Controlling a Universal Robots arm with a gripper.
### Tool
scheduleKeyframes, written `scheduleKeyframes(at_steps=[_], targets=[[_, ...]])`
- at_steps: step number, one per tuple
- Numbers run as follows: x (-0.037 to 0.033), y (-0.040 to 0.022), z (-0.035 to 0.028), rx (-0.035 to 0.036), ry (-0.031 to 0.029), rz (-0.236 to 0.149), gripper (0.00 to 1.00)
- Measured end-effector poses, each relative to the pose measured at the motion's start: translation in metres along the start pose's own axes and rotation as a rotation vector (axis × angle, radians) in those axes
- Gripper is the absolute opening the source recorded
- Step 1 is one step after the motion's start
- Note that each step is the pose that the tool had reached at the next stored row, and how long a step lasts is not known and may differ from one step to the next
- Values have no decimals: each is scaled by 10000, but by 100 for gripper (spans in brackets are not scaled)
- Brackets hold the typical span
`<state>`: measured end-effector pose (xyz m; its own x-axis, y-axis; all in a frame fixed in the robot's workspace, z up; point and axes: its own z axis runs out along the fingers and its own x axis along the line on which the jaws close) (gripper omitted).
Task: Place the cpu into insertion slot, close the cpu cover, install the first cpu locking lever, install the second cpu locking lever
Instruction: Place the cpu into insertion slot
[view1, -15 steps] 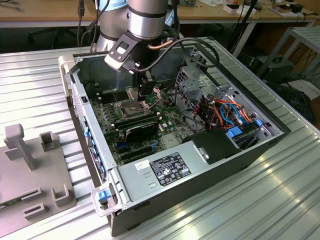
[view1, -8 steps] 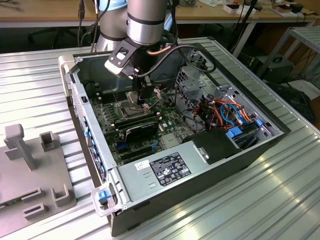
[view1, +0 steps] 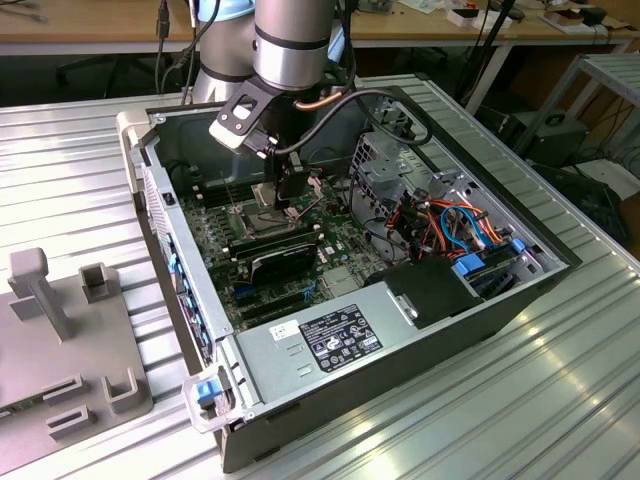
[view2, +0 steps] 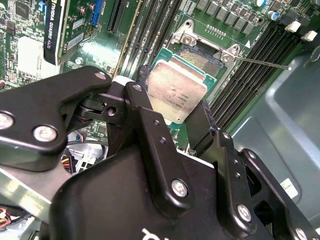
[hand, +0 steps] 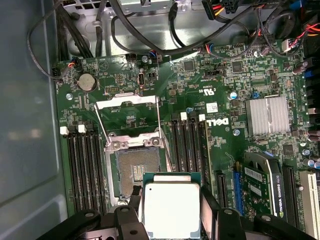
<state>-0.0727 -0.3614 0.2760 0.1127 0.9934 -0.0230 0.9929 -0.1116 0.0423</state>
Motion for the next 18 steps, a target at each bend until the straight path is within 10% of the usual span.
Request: scheduleKeyframes(at_steps=[15, 18], targets=[[4, 21, 55, -1, -1, -25, 55], [15, 21, 89, -12, 19, -495, 55]])
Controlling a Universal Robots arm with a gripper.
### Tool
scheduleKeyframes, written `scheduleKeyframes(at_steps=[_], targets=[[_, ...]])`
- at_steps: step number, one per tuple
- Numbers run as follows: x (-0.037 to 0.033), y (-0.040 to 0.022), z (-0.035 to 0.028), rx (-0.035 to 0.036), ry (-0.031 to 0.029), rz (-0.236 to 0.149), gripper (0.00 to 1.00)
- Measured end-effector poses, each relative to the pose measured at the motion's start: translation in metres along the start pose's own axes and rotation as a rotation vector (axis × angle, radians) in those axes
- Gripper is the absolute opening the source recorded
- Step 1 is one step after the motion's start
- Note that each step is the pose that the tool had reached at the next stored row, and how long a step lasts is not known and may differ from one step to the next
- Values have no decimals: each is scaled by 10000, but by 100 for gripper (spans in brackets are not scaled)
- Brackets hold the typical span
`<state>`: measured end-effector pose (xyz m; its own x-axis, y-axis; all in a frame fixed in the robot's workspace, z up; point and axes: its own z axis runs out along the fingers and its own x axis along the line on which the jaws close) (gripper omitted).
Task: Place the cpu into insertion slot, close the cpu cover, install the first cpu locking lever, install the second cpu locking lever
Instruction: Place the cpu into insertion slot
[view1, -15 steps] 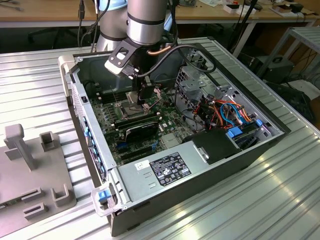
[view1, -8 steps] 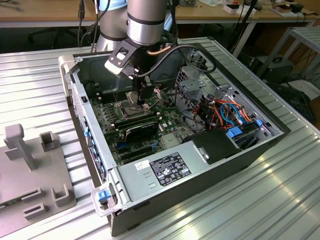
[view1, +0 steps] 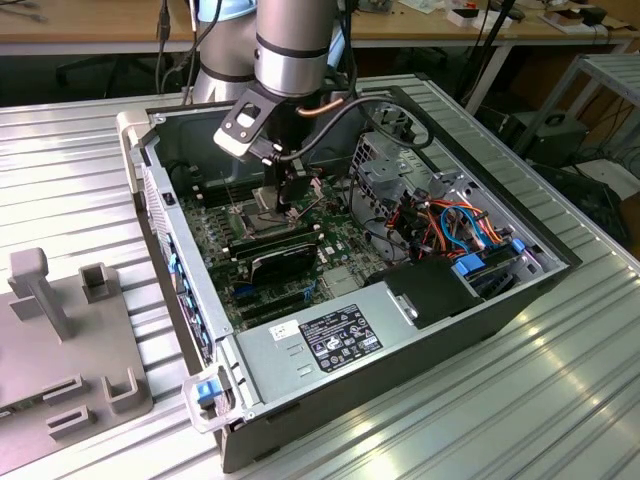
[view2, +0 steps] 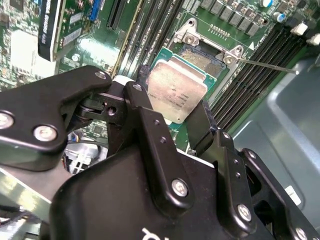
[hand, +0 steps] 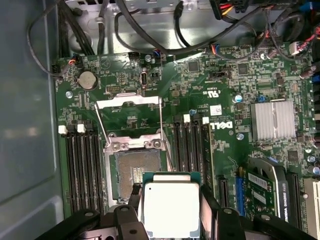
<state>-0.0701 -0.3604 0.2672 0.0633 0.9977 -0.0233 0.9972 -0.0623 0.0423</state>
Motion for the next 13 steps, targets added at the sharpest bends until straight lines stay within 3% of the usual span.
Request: scheduleKeyframes(at_steps=[4, 8, 13], targets=[[123, -2, 77, -5, 27, -251, 55], [175, 4, 139, -10, 37, -467, 55], [320, 7, 289, -14, 45, -655, 55]])
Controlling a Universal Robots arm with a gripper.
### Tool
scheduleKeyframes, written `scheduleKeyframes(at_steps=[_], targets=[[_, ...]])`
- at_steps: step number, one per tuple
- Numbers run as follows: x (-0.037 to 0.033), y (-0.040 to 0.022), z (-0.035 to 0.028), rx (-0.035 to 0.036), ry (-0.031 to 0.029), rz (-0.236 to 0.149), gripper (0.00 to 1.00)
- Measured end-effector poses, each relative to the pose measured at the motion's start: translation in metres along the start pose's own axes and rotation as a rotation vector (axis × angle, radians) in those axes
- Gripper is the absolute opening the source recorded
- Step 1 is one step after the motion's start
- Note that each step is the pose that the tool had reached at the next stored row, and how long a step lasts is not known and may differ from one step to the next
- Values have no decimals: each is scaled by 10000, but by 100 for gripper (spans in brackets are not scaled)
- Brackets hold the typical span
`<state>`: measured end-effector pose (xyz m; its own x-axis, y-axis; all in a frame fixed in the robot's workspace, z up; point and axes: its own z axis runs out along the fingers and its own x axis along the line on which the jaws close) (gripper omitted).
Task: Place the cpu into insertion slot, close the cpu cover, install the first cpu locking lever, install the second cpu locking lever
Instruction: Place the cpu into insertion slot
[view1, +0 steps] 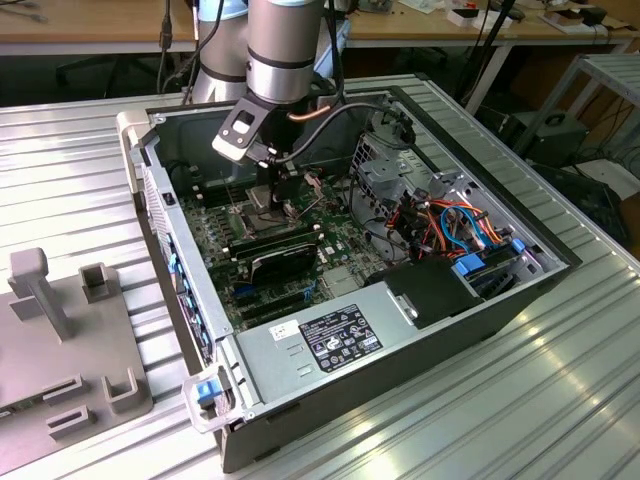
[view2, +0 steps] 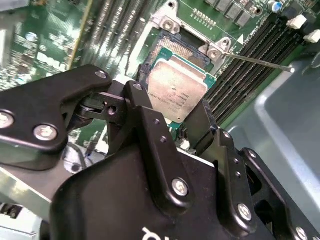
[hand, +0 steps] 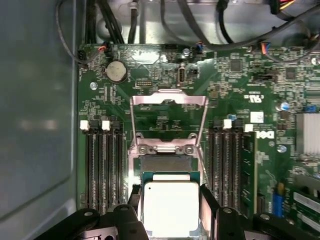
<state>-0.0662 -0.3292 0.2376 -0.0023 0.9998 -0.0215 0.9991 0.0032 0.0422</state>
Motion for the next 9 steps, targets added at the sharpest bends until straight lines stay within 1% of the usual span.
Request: scheduleKeyframes(at_steps=[2, 4, 5, 8, 9], targets=[[30, -2, 48, -2, 3, -71, 55], [44, -4, 89, -3, 5, -126, 55], [43, -4, 114, -3, 8, -144, 55], [30, -7, 154, 1, 9, -148, 55], [24, -7, 166, 24, 8, -149, 55]])
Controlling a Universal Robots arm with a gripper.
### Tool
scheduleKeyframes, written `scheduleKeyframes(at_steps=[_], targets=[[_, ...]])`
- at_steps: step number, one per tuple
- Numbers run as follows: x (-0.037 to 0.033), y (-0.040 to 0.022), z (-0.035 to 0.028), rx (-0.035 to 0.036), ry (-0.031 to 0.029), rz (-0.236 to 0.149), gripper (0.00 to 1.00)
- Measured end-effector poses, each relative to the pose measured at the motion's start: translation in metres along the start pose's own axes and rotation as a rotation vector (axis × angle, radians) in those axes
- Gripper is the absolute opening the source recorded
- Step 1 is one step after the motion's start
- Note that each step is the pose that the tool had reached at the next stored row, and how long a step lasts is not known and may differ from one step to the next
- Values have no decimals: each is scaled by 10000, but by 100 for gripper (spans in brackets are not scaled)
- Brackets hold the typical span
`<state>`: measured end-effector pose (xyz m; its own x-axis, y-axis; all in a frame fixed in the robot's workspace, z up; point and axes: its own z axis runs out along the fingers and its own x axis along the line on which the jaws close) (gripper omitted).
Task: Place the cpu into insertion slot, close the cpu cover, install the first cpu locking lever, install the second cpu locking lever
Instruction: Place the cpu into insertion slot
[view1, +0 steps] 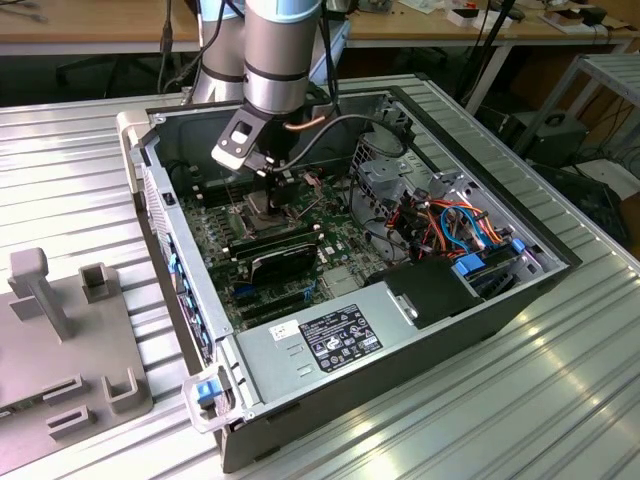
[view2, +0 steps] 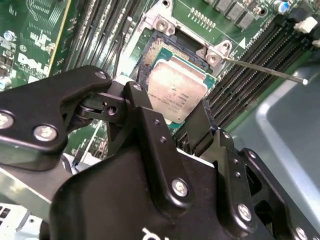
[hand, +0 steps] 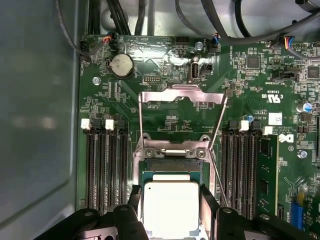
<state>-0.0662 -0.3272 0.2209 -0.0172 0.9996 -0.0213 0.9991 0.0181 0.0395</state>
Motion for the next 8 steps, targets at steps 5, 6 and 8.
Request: scheduleKeyframes(at_steps=[5, 6, 8], targets=[[-30, 8, 24, 130, 3, -2, 55], [-30, 9, 27, 131, 3, -2, 55], [-30, 10, 30, 132, 1, 1, 55]])
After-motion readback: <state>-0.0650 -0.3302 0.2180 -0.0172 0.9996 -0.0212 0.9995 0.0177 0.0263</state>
